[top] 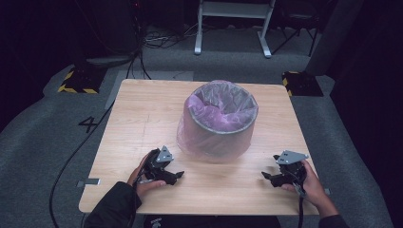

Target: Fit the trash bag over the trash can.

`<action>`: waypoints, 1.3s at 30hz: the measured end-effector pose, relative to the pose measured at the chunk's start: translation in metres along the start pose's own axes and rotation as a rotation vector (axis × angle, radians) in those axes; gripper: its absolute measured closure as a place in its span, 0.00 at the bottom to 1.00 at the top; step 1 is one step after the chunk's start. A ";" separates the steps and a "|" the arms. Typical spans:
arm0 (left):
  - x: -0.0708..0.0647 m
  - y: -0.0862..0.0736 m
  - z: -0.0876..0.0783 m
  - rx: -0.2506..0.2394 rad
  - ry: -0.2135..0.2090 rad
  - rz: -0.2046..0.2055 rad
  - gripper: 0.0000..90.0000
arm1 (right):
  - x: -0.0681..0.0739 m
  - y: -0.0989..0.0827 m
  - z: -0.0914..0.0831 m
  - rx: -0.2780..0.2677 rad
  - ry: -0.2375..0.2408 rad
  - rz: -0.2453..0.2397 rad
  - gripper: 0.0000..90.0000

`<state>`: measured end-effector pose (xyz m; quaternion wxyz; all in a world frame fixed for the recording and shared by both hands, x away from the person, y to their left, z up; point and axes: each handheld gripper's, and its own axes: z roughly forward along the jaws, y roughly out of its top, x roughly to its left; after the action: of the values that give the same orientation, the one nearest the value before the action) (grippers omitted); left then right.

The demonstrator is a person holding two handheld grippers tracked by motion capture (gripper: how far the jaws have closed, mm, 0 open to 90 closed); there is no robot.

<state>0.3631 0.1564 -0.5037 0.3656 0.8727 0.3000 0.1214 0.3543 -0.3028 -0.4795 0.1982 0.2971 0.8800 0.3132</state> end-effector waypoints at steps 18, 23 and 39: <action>-0.001 0.000 0.000 0.000 0.001 0.003 0.16 | -0.007 -0.046 -0.007 -0.071 -0.013 0.237 0.17; 0.000 0.000 0.000 0.002 -0.002 0.007 0.16 | -0.008 -0.045 -0.007 -0.070 -0.012 0.236 0.16; 0.000 0.001 0.001 0.000 -0.007 0.007 0.16 | -0.008 -0.045 -0.006 -0.069 -0.012 0.236 0.16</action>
<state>0.3640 0.1551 -0.5037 0.3663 0.8742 0.2954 0.1195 0.3390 -0.3390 -0.5037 0.1755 0.3937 0.8263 0.3626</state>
